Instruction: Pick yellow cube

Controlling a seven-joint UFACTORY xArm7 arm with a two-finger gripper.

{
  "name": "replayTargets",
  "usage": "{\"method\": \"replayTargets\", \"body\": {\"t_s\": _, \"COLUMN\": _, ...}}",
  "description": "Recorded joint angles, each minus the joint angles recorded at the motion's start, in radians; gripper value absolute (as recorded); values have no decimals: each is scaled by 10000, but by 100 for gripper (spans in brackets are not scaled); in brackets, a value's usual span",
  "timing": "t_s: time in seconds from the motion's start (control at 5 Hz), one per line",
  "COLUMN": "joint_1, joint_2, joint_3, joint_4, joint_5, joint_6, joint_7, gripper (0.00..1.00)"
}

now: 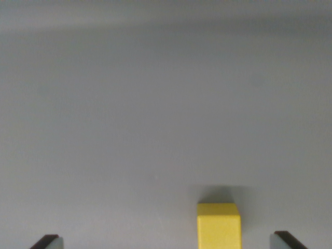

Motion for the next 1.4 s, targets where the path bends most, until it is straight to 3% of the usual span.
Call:
{"method": "replayTargets", "body": {"t_s": 0.2, "joint_1": 0, "joint_2": 0, "joint_3": 0, "joint_4": 0, "joint_5": 0, "joint_6": 0, "joint_7": 0, "gripper": 0}}
{"method": "replayTargets", "body": {"t_s": 0.4, "joint_1": -4, "joint_2": 129, "joint_3": -59, "joint_4": -374, "joint_5": 50, "joint_6": -461, "joint_7": -199, "gripper": 0}}
{"method": "replayTargets", "body": {"t_s": 0.6, "joint_1": -4, "joint_2": 129, "joint_3": -59, "joint_4": -374, "joint_5": 50, "joint_6": -461, "joint_7": -199, "gripper": 0}}
{"method": "replayTargets", "body": {"t_s": 0.8, "joint_1": -7, "joint_2": 260, "joint_3": -119, "joint_4": -755, "joint_5": 100, "joint_6": -930, "joint_7": -401, "gripper": 0}}
{"method": "replayTargets", "body": {"t_s": 1.0, "joint_1": -7, "joint_2": 260, "joint_3": -119, "joint_4": -755, "joint_5": 100, "joint_6": -930, "joint_7": -401, "gripper": 0}}
{"method": "replayTargets", "body": {"t_s": 1.2, "joint_1": -11, "joint_2": 392, "joint_3": -179, "joint_4": -1139, "joint_5": 151, "joint_6": -1404, "joint_7": -605, "gripper": 0}}
{"method": "replayTargets", "body": {"t_s": 1.4, "joint_1": -11, "joint_2": 392, "joint_3": -179, "joint_4": -1139, "joint_5": 151, "joint_6": -1404, "joint_7": -605, "gripper": 0}}
